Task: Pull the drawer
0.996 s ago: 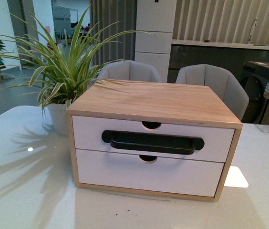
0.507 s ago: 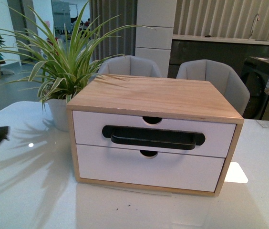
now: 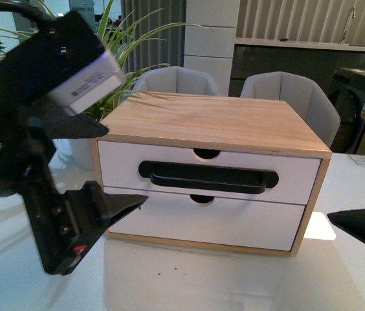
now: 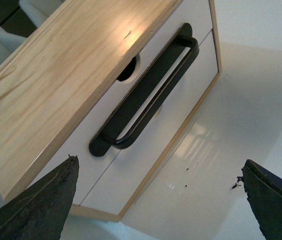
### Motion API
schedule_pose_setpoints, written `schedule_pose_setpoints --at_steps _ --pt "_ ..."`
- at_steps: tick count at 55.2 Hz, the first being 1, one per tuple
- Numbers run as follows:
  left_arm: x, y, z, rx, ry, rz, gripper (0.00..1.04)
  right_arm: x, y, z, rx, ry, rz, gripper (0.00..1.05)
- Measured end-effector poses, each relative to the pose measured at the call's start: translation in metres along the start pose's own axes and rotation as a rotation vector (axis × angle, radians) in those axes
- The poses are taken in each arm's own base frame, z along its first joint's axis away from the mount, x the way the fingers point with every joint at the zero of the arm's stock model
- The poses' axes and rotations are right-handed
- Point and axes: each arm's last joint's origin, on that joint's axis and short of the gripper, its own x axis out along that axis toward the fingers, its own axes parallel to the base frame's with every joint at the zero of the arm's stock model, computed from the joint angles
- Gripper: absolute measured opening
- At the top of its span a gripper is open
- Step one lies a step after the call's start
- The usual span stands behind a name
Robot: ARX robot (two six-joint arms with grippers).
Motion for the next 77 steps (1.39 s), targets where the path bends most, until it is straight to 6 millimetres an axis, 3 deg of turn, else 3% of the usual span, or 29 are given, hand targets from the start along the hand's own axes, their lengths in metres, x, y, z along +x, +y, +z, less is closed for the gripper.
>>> schedule_pose_setpoints --at_steps 25,43,77 --pt "0.057 0.007 0.009 0.155 0.134 -0.261 0.97 0.033 -0.009 0.021 -0.145 0.044 0.142 0.96" --pt "0.086 0.022 0.008 0.178 0.167 -0.271 0.97 0.047 -0.008 0.032 -0.194 0.023 0.231 0.96" --pt "0.108 0.049 -0.019 0.125 0.228 -0.285 0.97 0.066 -0.015 0.043 -0.183 -0.026 0.315 0.96"
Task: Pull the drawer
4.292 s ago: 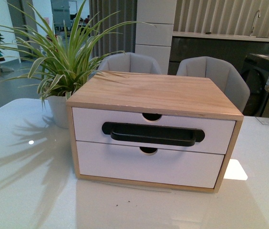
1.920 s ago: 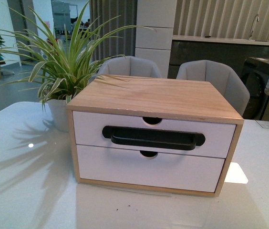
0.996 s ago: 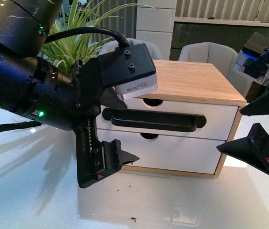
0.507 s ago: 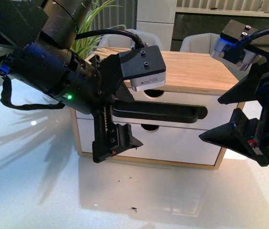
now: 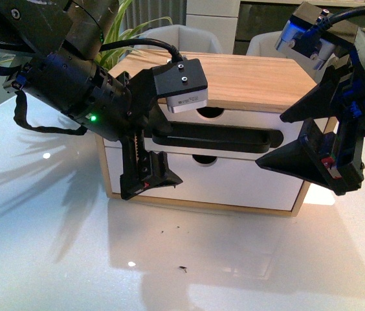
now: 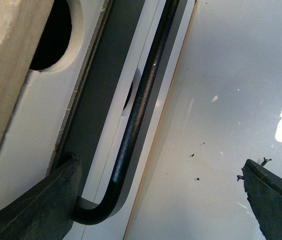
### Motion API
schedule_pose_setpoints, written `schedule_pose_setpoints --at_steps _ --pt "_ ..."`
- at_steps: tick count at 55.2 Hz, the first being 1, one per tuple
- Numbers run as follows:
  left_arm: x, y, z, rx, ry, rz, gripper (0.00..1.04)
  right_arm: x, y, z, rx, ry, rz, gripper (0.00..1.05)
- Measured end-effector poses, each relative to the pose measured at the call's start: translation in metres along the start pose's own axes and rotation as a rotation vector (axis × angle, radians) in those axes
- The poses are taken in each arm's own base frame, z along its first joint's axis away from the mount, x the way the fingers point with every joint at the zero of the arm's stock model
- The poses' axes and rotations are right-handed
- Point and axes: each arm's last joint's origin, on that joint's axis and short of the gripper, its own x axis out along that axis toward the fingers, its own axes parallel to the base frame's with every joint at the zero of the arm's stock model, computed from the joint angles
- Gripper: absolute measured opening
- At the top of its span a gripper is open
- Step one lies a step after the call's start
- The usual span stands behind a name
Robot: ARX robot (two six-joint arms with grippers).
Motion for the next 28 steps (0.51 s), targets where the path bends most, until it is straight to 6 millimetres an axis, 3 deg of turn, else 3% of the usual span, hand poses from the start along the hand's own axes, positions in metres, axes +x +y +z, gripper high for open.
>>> schedule_pose_setpoints --at_steps 28 --pt "0.002 0.003 -0.005 0.029 0.009 -0.022 0.97 0.021 -0.003 -0.004 -0.021 0.038 0.036 0.96"
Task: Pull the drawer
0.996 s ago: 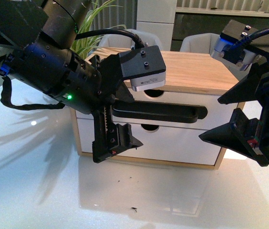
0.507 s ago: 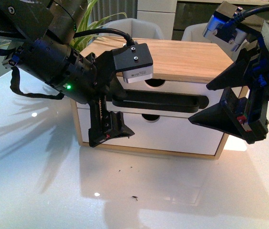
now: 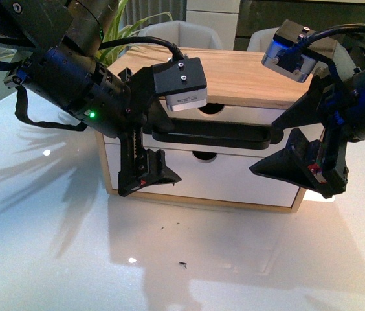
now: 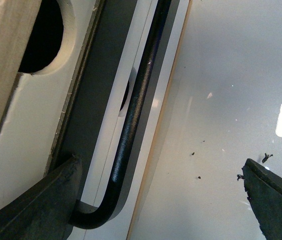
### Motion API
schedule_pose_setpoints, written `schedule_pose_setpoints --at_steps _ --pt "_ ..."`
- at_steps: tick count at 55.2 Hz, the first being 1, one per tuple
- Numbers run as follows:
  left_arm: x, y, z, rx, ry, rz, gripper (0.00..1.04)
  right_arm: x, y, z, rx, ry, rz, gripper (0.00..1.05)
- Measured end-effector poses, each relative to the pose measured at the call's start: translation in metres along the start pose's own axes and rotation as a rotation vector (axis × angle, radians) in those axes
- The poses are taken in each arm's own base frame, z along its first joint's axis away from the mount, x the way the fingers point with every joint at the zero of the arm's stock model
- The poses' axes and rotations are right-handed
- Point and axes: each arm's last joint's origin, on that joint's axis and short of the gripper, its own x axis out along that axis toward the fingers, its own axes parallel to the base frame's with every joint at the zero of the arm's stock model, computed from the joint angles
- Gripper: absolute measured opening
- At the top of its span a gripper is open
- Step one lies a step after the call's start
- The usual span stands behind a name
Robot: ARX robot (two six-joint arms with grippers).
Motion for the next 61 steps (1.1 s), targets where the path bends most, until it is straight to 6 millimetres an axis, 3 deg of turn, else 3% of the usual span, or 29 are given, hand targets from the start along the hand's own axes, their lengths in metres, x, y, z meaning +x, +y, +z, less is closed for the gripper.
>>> schedule_pose_setpoints --at_steps 35,61 --pt "0.000 0.001 -0.001 -0.002 -0.019 -0.013 0.97 0.038 -0.007 0.005 -0.041 0.002 0.020 0.96" --pt "0.003 0.001 -0.001 0.004 -0.020 -0.005 0.97 0.048 -0.003 0.001 -0.071 0.041 0.030 0.96"
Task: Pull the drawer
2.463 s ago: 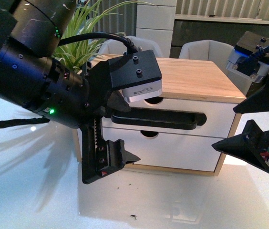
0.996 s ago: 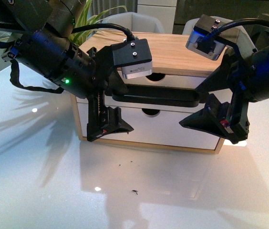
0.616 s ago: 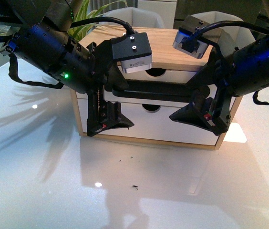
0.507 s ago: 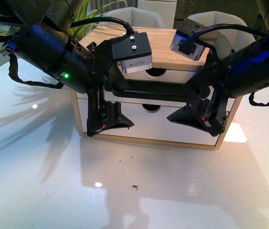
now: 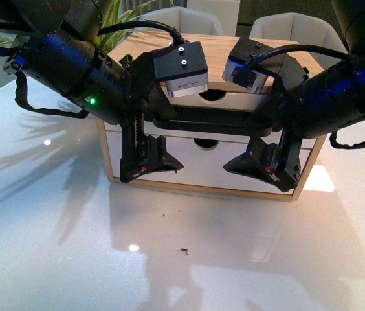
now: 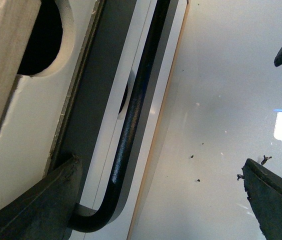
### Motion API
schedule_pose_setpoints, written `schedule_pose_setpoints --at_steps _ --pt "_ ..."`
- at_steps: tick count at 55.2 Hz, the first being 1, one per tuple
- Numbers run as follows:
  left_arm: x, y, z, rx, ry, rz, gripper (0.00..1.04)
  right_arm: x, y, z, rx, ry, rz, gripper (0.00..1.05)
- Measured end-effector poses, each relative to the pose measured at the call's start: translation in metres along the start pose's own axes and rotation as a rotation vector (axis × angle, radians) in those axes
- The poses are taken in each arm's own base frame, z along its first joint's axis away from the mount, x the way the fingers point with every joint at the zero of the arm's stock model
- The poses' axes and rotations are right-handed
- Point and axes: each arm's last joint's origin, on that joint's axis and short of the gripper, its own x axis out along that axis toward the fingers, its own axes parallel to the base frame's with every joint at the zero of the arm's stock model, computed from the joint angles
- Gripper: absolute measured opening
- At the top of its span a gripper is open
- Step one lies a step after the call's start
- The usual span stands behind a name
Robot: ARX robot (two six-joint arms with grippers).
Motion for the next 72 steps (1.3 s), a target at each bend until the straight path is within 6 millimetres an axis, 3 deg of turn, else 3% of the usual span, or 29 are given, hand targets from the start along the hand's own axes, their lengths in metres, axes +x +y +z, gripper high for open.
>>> schedule_pose_setpoints --at_steps 18,45,58,72 --pt "-0.010 -0.019 0.003 0.092 0.060 -0.123 0.97 -0.009 0.014 -0.004 -0.064 0.032 0.130 0.96" --pt "-0.045 -0.076 0.005 0.213 0.073 -0.234 0.97 -0.044 0.070 -0.013 -0.084 0.001 0.244 0.96" --pt "-0.050 -0.086 0.004 0.173 -0.012 -0.112 0.97 -0.061 0.073 -0.016 -0.006 -0.113 0.206 0.96" --pt "-0.081 -0.092 0.020 0.096 -0.176 0.103 0.97 -0.100 0.077 -0.008 0.069 -0.313 0.044 0.96"
